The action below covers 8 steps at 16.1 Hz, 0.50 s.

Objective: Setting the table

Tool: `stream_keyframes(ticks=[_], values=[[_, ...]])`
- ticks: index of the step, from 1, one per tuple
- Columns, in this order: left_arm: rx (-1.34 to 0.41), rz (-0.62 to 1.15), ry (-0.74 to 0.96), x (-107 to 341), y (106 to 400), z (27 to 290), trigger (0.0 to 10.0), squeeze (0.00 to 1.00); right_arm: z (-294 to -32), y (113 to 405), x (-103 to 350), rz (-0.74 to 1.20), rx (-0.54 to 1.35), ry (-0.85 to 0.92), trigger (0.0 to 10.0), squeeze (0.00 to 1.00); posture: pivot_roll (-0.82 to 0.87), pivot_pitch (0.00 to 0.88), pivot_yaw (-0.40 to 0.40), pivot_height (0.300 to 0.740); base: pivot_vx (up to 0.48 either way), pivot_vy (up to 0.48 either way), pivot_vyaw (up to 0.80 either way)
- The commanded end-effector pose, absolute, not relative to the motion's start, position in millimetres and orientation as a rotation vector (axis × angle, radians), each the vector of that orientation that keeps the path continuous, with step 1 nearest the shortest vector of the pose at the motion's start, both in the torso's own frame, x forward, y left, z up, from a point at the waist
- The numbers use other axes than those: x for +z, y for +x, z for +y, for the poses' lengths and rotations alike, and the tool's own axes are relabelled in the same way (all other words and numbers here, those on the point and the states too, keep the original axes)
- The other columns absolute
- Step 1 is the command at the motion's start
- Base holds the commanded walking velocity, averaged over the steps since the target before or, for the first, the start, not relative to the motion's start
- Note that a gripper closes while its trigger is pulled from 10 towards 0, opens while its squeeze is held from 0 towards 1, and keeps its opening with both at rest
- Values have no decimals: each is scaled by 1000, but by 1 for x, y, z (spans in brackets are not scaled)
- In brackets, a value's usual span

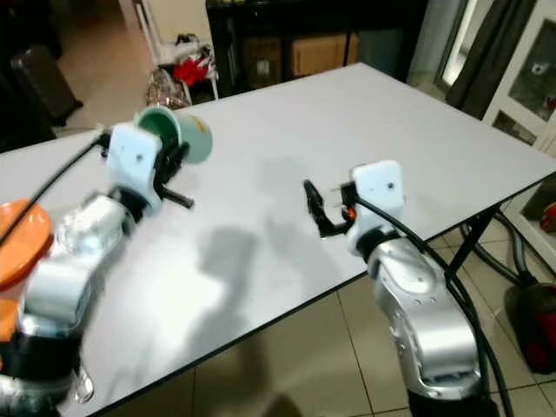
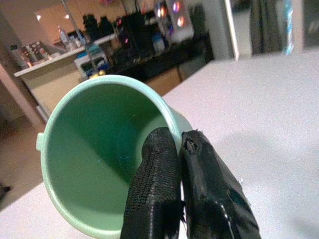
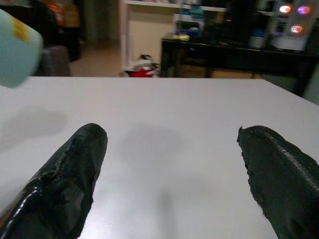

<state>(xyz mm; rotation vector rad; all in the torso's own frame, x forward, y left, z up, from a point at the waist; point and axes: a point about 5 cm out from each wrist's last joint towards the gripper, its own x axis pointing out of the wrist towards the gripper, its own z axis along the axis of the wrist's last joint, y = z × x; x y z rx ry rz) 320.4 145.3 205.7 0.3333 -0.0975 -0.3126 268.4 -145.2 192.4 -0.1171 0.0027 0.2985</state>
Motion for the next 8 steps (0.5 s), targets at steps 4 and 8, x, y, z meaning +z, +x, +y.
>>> stream_keyframes(ticks=[4,8], values=[[-448,0,533,209,358,151,10000,0,-135,263,194,31,535,-198,10000,0,-108,4,105,740,0,0,0],[-595,157,668,214,392,149,10000,0,-128,249,193,117,811,-262,10000,0,-118,14,132,740,0,0,0]])
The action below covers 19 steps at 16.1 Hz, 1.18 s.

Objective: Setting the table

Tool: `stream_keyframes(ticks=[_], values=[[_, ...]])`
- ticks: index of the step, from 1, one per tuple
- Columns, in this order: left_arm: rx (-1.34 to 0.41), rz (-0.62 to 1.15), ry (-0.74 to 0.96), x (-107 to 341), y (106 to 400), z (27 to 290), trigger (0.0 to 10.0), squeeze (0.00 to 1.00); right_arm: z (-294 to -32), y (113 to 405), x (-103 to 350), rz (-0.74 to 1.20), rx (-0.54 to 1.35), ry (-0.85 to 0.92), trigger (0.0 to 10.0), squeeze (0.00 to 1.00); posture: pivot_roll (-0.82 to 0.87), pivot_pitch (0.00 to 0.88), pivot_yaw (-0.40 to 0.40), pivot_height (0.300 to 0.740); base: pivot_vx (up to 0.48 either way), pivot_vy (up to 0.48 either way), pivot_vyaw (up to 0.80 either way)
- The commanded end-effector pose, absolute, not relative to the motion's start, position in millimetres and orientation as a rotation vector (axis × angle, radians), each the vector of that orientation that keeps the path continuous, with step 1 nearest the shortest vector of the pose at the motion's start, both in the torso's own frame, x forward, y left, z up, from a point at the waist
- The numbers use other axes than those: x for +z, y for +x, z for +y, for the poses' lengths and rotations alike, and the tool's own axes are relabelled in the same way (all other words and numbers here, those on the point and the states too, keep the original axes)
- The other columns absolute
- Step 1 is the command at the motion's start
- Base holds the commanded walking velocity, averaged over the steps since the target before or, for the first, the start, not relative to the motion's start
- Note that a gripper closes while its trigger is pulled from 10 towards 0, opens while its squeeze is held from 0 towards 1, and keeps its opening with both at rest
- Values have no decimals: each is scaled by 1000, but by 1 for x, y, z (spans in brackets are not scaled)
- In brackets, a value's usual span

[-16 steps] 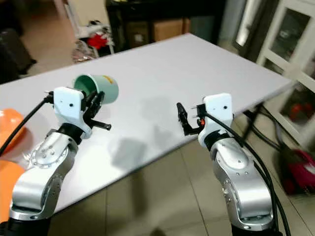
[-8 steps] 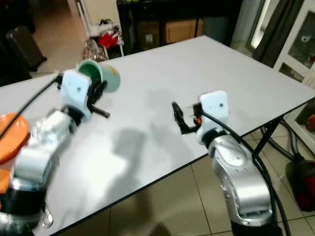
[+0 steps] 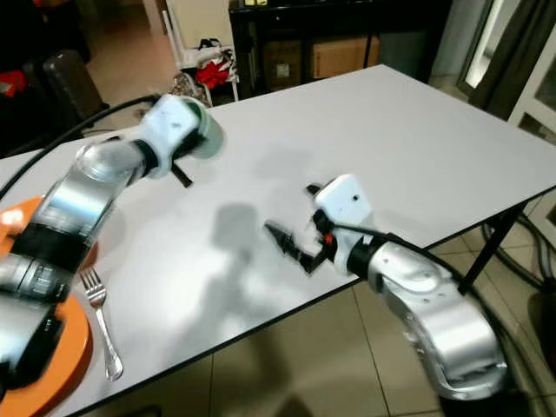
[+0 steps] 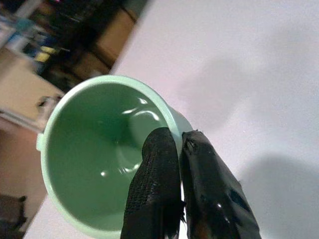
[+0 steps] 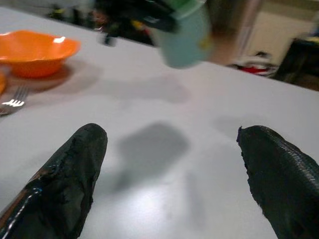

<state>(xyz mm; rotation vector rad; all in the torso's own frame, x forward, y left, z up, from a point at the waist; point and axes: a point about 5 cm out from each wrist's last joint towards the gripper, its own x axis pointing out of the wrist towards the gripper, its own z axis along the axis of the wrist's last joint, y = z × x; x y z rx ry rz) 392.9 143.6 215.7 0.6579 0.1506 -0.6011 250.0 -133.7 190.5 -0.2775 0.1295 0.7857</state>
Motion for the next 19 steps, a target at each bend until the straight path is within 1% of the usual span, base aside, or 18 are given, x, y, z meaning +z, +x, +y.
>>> stream_keyframes(ticks=[1,5,9,10,11,17,19], values=[[-654,212,716,216,399,146,10000,0,-130,243,191,162,874,-296,10000,0,-122,19,140,740,0,0,0],[-763,337,809,218,406,140,10000,0,-136,233,188,223,927,-332,10000,0,-137,25,159,740,0,0,0],[-729,441,906,209,408,150,10000,0,-143,228,187,258,926,-347,10000,0,-147,30,165,740,0,0,0],[-688,462,949,207,409,155,10000,0,-144,227,187,264,924,-345,10000,0,-151,33,170,740,0,0,0],[-654,468,955,208,410,158,10000,0,-144,226,187,269,923,-341,10000,0,-153,37,172,740,0,0,0],[-650,494,884,202,409,159,10000,0,-145,223,187,289,944,-334,10000,0,-156,40,169,740,0,0,0],[-639,498,891,202,410,160,10000,0,-145,226,188,281,929,-342,10000,0,-156,42,169,740,0,0,0]])
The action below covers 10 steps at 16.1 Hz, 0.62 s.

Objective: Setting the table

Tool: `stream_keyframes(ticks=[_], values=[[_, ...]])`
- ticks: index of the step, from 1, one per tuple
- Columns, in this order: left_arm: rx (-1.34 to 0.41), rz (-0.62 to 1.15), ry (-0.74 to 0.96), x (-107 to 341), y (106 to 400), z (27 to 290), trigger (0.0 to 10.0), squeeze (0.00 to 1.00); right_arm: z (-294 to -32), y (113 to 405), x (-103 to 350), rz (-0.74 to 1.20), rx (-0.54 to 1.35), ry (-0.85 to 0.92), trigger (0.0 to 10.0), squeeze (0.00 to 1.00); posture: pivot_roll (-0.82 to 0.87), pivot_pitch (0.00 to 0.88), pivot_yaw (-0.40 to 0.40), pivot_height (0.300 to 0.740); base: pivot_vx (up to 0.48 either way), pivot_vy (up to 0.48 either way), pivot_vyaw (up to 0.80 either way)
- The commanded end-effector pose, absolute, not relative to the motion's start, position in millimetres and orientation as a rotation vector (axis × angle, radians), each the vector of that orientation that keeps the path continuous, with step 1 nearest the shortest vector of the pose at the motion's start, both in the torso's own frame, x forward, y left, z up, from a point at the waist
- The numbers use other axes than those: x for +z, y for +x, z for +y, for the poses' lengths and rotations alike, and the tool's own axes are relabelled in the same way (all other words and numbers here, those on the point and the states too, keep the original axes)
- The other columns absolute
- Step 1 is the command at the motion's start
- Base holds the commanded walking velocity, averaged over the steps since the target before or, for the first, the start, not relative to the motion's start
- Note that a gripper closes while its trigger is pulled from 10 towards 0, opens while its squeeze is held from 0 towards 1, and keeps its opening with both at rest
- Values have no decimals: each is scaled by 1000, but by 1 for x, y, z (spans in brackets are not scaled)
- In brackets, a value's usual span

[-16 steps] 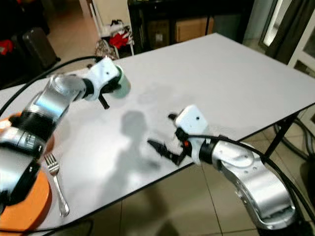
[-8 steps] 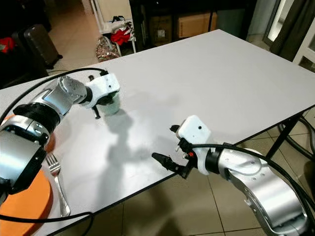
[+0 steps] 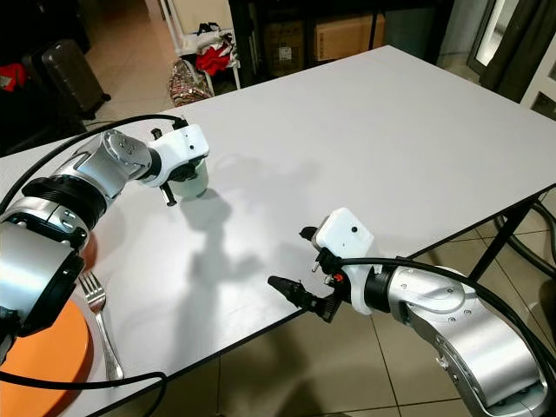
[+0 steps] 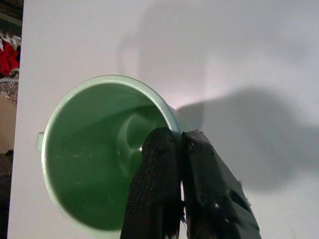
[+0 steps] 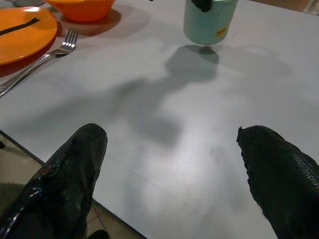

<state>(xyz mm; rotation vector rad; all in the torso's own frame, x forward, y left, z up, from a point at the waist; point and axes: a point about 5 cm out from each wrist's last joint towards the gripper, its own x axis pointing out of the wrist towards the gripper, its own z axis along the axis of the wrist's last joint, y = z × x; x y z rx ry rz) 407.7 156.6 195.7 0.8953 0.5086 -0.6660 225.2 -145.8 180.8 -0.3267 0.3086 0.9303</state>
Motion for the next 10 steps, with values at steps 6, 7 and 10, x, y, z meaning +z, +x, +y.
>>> stream_keyframes(ticks=[6,7,10], values=[[-653,533,797,199,408,160,10000,329,-143,222,187,301,954,-334,10000,0,-154,43,170,740,0,0,0],[-659,533,781,199,408,160,10000,494,-143,222,187,302,955,-333,10000,0,-153,44,169,740,0,0,0],[-676,532,778,202,408,159,10000,1000,-144,221,187,317,971,-331,10000,0,-150,41,167,740,0,0,0]])
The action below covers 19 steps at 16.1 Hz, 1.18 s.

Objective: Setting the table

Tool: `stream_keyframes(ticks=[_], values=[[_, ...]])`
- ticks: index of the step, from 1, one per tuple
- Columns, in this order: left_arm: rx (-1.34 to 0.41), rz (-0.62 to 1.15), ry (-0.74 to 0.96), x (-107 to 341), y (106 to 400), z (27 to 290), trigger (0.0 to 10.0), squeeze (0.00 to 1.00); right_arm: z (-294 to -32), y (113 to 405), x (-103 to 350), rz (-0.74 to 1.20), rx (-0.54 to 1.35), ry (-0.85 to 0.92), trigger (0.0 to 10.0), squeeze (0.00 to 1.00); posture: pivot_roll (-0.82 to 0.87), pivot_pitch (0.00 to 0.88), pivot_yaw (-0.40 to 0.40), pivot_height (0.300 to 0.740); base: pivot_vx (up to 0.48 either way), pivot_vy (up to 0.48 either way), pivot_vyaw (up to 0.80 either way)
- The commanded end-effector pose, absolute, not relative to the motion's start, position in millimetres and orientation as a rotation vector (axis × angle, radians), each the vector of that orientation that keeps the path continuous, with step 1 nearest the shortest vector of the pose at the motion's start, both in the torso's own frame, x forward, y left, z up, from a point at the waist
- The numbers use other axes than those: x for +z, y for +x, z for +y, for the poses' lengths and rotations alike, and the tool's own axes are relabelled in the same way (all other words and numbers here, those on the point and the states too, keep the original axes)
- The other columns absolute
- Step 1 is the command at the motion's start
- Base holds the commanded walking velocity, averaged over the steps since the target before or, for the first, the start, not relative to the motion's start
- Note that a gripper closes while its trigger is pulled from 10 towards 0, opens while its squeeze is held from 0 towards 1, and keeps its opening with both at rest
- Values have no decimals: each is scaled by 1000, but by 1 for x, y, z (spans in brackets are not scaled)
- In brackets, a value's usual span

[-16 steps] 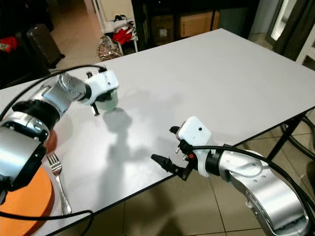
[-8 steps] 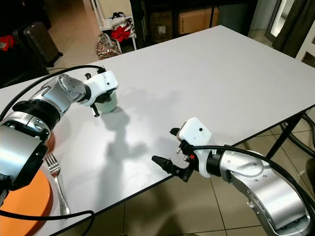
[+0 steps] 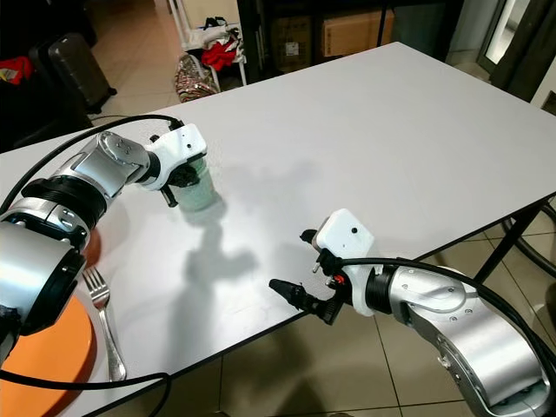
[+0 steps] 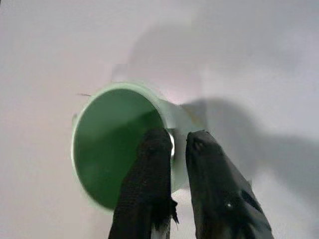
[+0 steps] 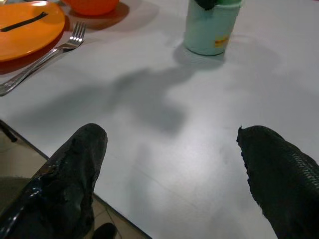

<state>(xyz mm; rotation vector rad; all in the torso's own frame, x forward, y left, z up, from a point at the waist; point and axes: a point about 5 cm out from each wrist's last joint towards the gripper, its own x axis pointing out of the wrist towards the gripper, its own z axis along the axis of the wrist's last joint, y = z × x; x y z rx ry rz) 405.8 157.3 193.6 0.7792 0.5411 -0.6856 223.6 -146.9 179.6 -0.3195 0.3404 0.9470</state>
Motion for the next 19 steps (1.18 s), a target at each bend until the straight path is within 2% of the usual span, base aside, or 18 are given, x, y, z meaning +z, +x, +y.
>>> stream_keyframes(ticks=[1,5,6,7,8,9,10,13,14,16,19], values=[[-677,529,780,203,408,158,10000,1000,-144,221,187,319,976,-331,10000,0,-149,39,167,740,0,0,0],[-668,477,830,216,411,159,10000,1000,-144,220,187,320,981,-330,10000,0,-151,34,171,740,0,0,0],[-677,407,769,236,414,159,10000,1000,-145,217,190,313,978,-319,10000,0,-154,32,177,740,0,0,0],[-710,335,696,256,414,161,10000,929,-145,213,193,291,968,-278,10000,0,-154,32,179,740,0,0,0],[-735,297,663,265,413,163,10000,737,-146,212,194,279,953,-245,10000,0,-148,26,176,740,0,0,0],[-796,233,621,275,409,163,10000,329,-147,212,197,246,910,-202,10000,0,-142,24,167,740,0,0,0],[-870,153,559,280,397,162,10000,0,-144,213,203,176,868,-173,10000,0,-126,22,152,740,0,0,0],[-897,10,413,266,343,146,10000,0,-133,218,206,70,714,-137,10000,0,-109,21,143,740,0,0,267],[-825,-63,362,259,318,137,10000,0,-130,219,206,37,634,-115,10000,0,-106,25,137,740,0,0,800],[-652,-91,298,247,287,131,10000,0,-128,220,207,10,557,-92,10000,0,-94,31,122,740,0,0,800],[-401,-71,199,223,250,138,10000,0,-123,223,203,8,522,-103,10000,0,-72,37,97,740,0,0,800]])
